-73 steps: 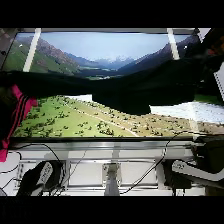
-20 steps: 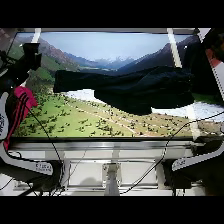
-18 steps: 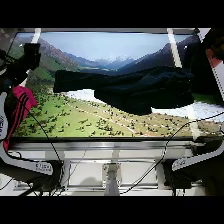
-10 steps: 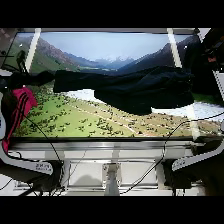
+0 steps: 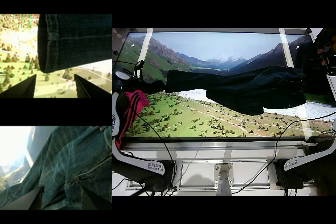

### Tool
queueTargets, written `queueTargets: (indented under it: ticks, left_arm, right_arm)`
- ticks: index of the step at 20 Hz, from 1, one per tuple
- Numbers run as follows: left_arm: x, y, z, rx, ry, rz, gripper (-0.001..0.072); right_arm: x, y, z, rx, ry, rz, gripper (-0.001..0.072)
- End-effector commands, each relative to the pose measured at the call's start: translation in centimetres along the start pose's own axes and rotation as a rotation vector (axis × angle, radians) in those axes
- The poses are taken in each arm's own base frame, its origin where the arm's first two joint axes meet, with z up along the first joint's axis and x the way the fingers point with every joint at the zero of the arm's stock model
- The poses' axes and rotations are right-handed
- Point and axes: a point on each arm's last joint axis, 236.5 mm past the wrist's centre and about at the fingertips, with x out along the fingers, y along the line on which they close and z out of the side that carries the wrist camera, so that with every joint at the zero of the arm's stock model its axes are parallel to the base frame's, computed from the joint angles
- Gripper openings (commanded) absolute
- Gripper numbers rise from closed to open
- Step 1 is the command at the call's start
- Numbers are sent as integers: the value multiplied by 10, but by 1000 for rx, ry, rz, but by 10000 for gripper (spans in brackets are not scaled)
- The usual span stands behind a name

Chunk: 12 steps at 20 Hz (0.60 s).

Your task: Fold the clothes and pants, and hang the long-sleeved shirts on hangers.

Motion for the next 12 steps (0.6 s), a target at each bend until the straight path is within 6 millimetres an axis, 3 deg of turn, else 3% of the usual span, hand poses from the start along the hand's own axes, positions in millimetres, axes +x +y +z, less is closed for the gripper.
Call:
queueTargets:
  ticks: [1, 6, 12]
  left_arm:
    - [12, -9, 2, 0, -6, -24, 501]
    - [17, -1, 29, 5, -116, 35, 502]
    - [20, -1, 33, -15, -129, 42, 472]
  right_arm:
    - [0, 0, -1, -3, 5, -1, 519]
    - [0, 0, -1, -26, 6, 0, 519]
    - [0, 0, 0, -28, 2, 0, 519]
